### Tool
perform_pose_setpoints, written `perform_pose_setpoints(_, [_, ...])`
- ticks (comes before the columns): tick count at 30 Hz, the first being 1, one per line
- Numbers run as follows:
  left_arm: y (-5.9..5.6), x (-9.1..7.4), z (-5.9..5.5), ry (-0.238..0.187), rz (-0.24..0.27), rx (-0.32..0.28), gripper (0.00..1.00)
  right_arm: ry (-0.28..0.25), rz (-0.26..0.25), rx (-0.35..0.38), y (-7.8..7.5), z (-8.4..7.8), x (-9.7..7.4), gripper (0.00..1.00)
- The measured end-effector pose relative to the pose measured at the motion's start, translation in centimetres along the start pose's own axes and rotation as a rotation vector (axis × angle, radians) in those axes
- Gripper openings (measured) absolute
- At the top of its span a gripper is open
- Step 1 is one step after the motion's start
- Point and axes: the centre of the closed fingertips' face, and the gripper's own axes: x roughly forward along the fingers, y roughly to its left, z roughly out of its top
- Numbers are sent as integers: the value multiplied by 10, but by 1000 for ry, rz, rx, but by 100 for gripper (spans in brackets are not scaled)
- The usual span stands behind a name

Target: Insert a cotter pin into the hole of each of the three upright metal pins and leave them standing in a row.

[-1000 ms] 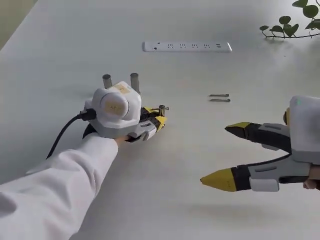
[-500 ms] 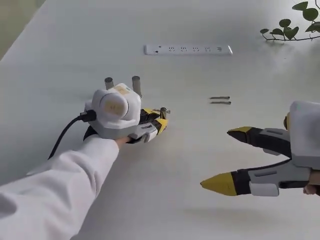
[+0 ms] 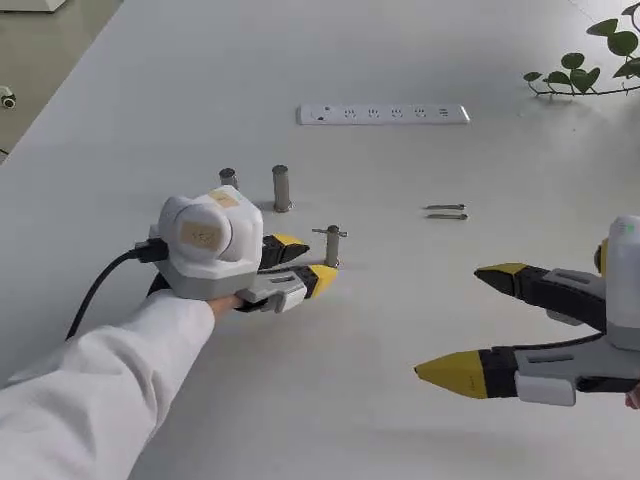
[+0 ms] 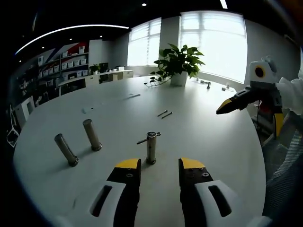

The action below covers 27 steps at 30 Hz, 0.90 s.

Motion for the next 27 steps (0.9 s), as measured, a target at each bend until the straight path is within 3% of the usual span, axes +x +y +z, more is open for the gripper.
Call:
perform_pose_setpoints(4, [-14,-18,-8,33,-73,-21,38,-20,-27,13,-6,0,-6,94])
perform_pose_setpoints(8, [-23,-37,-10,19,-96,-27,62,-35,-45,26,-9,0,-11,95])
perform_pose_setpoints(11, [-31,-50,-8,-7,-122,-70,72,-37,-51,34,-10,-2,-14,95])
perform_pose_setpoints(18, [-31,-72,-13,-21,-108,-108,90,-38,-58,57,-8,-10,-20,95])
perform_pose_setpoints(22, [-21,-78,-16,-19,-79,-116,94,-38,-57,63,-5,-12,-23,95])
perform_pose_setpoints(24, [-3,-79,-16,-25,-12,-99,97,-37,-62,62,-4,-13,-25,94])
perform_pose_setpoints(27, [13,-78,-15,-21,4,-108,96,-62,-77,76,-4,-10,-32,94])
